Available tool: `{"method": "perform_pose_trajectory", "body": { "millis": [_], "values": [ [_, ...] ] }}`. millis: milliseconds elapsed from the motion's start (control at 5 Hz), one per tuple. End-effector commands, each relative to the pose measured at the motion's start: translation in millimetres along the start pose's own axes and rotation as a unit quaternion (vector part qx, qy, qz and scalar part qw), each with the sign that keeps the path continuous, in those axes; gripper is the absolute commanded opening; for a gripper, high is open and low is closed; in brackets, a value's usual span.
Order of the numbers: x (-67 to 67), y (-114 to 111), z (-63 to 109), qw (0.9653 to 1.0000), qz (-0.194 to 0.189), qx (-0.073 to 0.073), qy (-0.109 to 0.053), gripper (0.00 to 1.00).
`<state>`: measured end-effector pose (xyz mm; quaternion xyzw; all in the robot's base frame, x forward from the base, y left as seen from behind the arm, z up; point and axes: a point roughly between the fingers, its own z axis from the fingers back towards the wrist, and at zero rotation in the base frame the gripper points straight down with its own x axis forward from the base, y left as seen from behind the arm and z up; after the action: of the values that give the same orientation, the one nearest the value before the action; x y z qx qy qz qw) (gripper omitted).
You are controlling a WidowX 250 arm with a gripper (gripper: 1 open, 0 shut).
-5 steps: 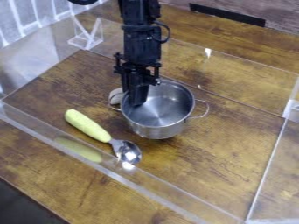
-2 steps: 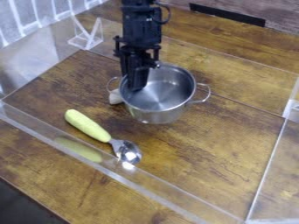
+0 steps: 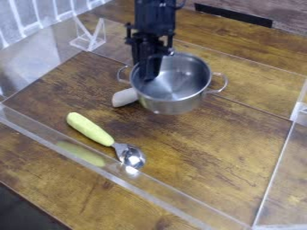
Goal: Remove the mushroom from the silver pot and put it on the table
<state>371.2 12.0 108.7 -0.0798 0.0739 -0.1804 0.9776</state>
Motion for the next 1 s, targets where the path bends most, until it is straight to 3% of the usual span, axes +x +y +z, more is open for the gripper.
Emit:
{"method": "perform_pose_trajectory", "body": {
  "millis": [0, 200, 600, 800],
  "values": [
    [6.2, -20, 58.6, 0.9969, -0.033, 0.035, -0.062, 0.00],
    [21.6, -25, 65.0, 0.9957, -0.062, 0.036, -0.057, 0.00],
    [27.2, -36, 35.3, 0.9948, -0.092, 0.016, -0.041, 0.00],
    [30.0, -42, 34.2, 0.9926, -0.115, 0.016, -0.036, 0.00]
  ]
}}
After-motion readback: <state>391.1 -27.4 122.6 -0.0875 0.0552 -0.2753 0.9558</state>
